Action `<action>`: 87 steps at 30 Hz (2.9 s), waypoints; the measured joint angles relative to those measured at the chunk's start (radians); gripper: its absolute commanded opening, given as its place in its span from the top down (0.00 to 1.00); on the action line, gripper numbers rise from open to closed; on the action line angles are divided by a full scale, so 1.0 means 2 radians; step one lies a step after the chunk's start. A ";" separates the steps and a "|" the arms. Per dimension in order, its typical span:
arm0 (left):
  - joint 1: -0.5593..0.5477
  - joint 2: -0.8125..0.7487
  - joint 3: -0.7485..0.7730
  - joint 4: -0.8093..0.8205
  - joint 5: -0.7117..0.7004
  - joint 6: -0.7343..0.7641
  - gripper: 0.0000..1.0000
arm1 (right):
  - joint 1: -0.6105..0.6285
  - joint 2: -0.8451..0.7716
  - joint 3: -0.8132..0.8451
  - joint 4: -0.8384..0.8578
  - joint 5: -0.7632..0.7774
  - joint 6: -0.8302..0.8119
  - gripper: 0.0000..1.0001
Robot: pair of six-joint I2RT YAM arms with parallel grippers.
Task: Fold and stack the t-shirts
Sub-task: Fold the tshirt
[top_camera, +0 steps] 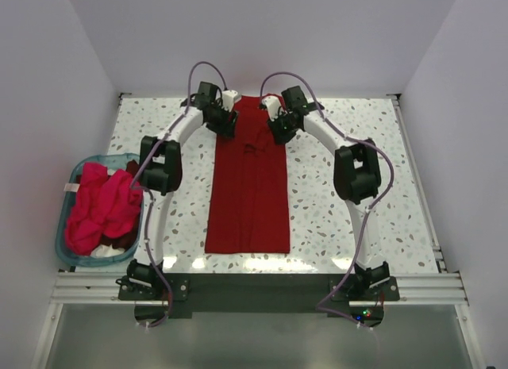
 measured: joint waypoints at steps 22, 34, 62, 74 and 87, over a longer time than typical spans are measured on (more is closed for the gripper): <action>0.062 -0.255 -0.319 0.067 0.091 -0.003 0.30 | 0.002 0.109 0.106 0.057 0.079 0.023 0.79; 0.075 -0.556 -0.477 0.123 0.096 0.073 0.00 | 0.002 -0.096 -0.034 0.047 0.044 0.010 0.02; -0.133 -0.824 -0.886 -0.030 0.199 0.483 0.39 | 0.245 -0.553 -0.641 0.002 -0.078 -0.303 0.43; -0.158 -0.755 -0.910 0.053 0.148 0.488 0.44 | 0.268 -0.489 -0.682 0.082 -0.029 -0.321 0.50; -0.165 -0.710 -0.903 0.091 0.145 0.486 0.83 | 0.287 -0.456 -0.676 0.162 0.008 -0.313 1.00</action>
